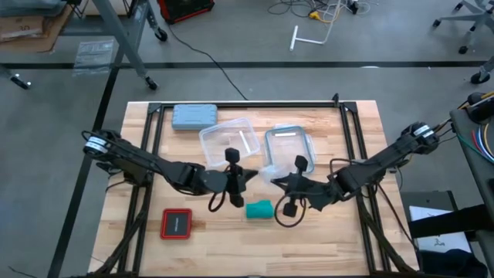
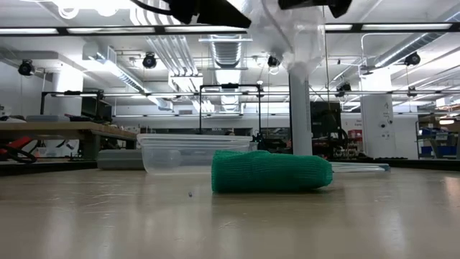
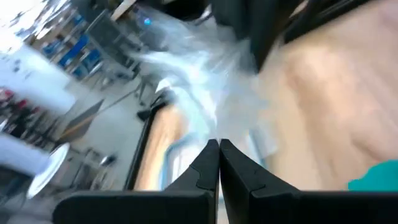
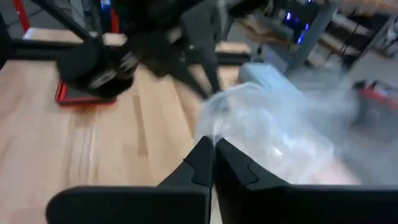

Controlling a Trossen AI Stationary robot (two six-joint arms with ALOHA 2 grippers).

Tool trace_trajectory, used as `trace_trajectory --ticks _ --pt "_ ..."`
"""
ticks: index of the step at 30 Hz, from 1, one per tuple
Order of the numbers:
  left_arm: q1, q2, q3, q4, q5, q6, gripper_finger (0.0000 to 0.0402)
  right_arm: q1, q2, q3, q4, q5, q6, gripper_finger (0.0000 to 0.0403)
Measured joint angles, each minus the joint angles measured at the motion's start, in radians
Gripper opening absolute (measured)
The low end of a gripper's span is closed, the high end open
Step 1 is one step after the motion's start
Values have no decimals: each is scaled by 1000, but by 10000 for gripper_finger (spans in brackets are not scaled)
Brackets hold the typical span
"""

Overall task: Roll bandage
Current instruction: Open the transparent zip bag

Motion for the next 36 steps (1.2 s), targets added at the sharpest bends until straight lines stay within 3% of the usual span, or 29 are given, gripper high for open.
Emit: trace_trajectory --ticks 11,16,19,23,27,30,33,36 --pt "5 -24 -7 -15 -26 -26 0 5 -11 0 -48 -66 149 0" --pt "-5 -59 -9 -34 46 -59 8 5 -11 0 -52 -66 162 0" --pt "-15 -74 -9 -32 160 -64 36 5 -11 0 -54 -69 163 0" --pt "-15 -71 -9 24 260 -59 102 4 -11 0 -60 -73 168 0" --pt "-14 -13 -11 53 158 -52 172 4 -11 0 -60 -74 176 0" --pt "-11 27 -10 113 187 -48 213 4 -11 0 -60 -78 177 0" --pt "-4 57 0 175 257 -39 233 2 -11 0 -60 -91 177 0" --pt "0 67 13 192 264 -36 225 2 -11 -1 -61 -92 178 0"
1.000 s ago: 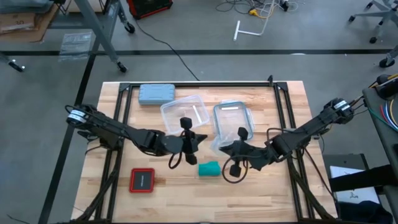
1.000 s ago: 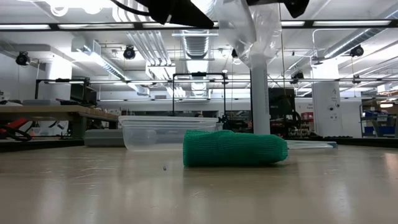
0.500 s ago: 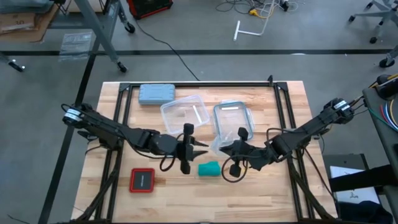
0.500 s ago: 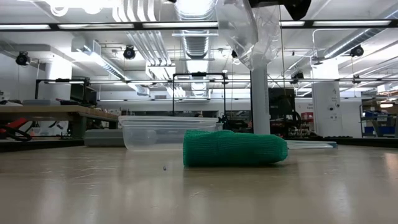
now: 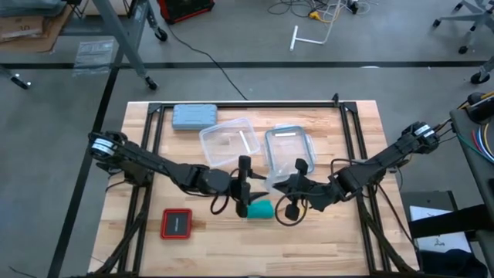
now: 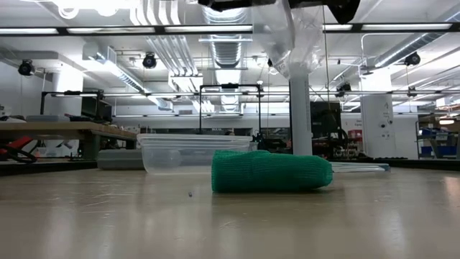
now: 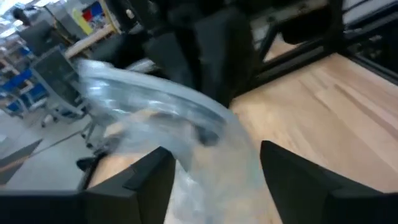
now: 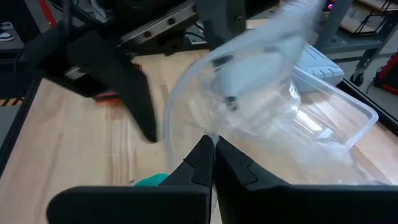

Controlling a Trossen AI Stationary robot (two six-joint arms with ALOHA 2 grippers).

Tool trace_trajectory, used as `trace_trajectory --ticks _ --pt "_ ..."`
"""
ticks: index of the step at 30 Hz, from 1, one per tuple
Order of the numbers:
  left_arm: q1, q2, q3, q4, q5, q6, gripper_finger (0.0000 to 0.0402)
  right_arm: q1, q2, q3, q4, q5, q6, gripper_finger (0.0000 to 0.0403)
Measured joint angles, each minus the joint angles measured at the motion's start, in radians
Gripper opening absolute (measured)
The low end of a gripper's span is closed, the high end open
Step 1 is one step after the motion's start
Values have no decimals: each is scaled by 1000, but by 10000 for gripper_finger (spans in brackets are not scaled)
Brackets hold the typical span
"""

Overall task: Roll bandage
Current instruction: Open the transparent zip bag

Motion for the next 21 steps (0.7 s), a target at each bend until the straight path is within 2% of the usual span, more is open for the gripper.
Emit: trace_trajectory --ticks 3,6,7,9,12,14,21 --pt "2 -5 4 8 19 33 165 0 0 0 -8 0 9 0" --pt "2 -5 4 1 24 47 52 0 0 0 -6 -1 9 0" --pt "6 -3 4 -1 25 46 27 0 0 0 -5 -1 9 0" --pt "8 0 4 1 -10 44 12 0 0 0 -7 0 9 0" --pt "-9 4 4 21 -167 66 2 -1 0 0 -13 2 24 0" --pt "-17 2 4 18 -233 82 1 -2 0 0 -22 3 32 0" --pt "-18 -9 3 -41 -265 72 0 -1 -34 -1 -27 -10 107 0"
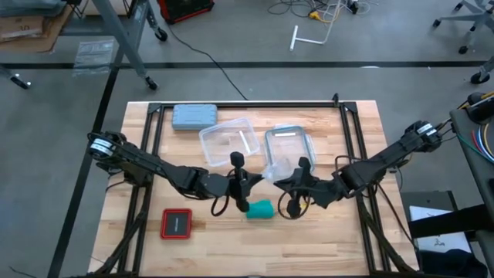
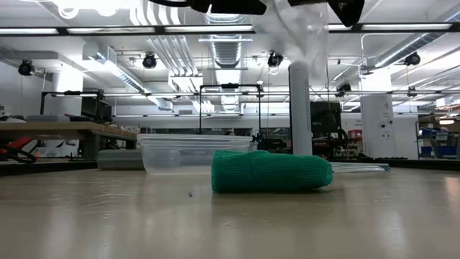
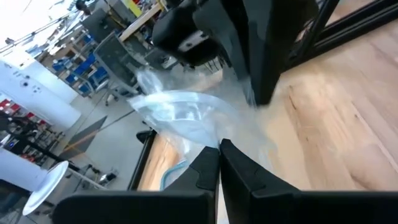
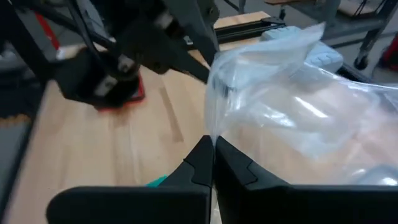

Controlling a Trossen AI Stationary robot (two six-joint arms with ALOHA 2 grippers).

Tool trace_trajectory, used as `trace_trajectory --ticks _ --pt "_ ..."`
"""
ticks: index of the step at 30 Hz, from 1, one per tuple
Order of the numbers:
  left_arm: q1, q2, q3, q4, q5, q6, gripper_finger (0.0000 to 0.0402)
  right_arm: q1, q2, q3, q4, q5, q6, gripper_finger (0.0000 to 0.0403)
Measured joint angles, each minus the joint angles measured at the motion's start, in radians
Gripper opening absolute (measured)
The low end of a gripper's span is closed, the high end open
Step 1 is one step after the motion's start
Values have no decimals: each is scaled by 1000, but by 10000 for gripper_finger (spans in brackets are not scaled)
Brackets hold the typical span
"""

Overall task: Roll bandage
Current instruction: Open the transparent zip bag

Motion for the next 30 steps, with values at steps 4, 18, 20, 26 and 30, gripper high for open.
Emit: trace_trajectory --ticks 4,18,20,26,30 --pt "1 -2 -11 -7 -21 -2 0 13 -48 -8 0 2 105 0" --pt "1 -58 -14 -5 175 -52 0 21 -144 -46 -28 -17 273 0" --pt "-3 -95 -13 1 189 -83 5 16 -125 -49 -66 -16 296 0" --pt "-4 -103 -13 -28 230 -89 70 0 -96 -50 -59 -26 307 0" --pt "-4 -67 -13 -18 215 -69 146 -4 -96 -50 -50 -43 304 0"
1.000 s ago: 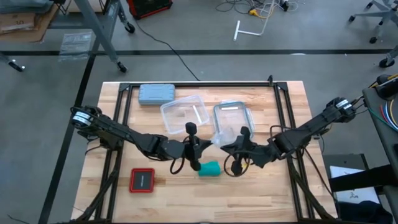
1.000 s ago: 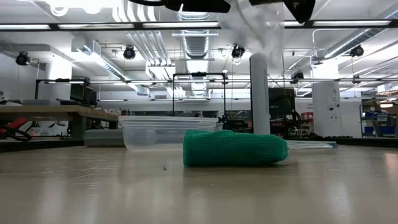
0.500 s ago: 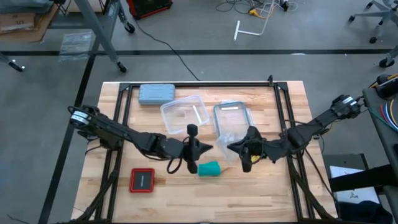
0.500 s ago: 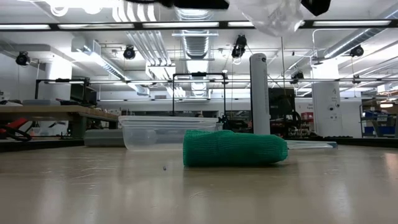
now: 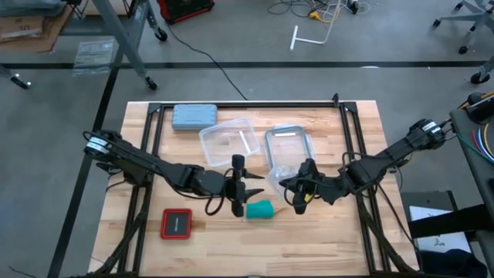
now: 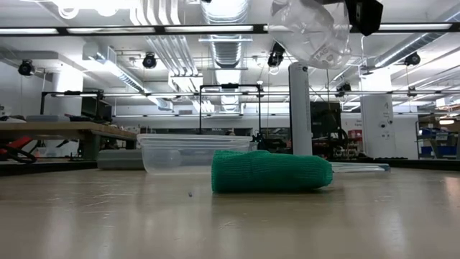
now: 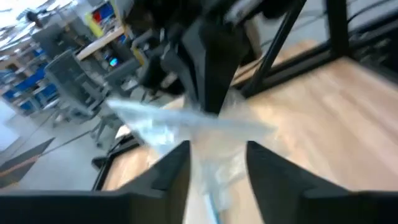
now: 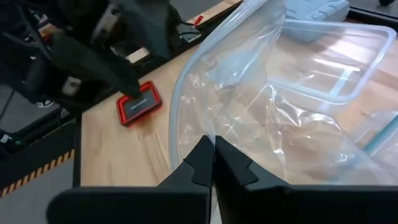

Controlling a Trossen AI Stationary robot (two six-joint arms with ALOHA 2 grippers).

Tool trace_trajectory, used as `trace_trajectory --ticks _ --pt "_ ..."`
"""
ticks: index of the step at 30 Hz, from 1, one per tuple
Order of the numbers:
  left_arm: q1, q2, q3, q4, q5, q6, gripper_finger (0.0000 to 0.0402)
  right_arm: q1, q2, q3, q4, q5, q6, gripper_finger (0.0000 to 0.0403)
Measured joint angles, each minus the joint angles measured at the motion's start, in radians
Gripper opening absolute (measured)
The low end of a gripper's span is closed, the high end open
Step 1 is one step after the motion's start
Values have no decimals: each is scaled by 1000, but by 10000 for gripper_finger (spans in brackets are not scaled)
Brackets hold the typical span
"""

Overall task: Roll bandage
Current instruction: Open the transparent zip bag

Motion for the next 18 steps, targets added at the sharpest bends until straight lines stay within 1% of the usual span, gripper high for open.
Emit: trace_trajectory --ticks 3,5,7,9,12,18 --pt "4 32 0 5 -70 2 200 0 0 1 27 -12 -13 0" --pt "7 42 0 12 -81 2 226 0 3 1 36 -21 -24 0" --pt "11 54 0 39 -80 -3 242 0 5 1 41 -26 -31 0" --pt "17 65 0 71 -50 -17 247 0 5 1 43 -26 -32 0" --pt "30 75 0 143 21 -45 232 0 5 1 43 -26 -32 0" --pt "58 77 0 134 60 -126 163 0 5 1 55 -26 -36 0"
